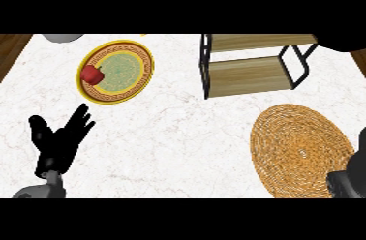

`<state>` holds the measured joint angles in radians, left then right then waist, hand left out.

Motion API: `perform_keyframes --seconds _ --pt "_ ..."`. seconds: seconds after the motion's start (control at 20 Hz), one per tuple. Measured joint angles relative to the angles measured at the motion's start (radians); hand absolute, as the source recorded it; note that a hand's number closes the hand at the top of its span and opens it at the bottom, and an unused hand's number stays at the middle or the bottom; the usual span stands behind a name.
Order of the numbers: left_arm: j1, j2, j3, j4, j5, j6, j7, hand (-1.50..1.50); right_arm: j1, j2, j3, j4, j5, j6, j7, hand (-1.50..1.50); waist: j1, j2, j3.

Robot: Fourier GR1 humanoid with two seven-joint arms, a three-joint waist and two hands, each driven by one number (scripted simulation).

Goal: Pick the cupcake from the placemat and place it in the tiered shelf

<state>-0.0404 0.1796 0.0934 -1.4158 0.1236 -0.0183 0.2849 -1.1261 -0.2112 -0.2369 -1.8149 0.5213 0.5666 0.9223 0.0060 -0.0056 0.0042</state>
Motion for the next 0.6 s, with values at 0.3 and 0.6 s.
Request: perform_keyframes --seconds 0.3,0.6 --pt "-0.007 -0.004 -0.001 0.012 -0.01 0.002 -0.006 0.0 -0.079 -0.092 -0.038 0.231 0.006 -0.009 -0.097 1.5 0.006 0.003 0.001" --pt "-0.01 -0.009 -0.006 -0.008 -0.011 0.004 0.019 0.0 -0.085 -0.158 -0.025 0.403 0.013 -0.019 -0.237 1.5 0.008 0.005 0.0"
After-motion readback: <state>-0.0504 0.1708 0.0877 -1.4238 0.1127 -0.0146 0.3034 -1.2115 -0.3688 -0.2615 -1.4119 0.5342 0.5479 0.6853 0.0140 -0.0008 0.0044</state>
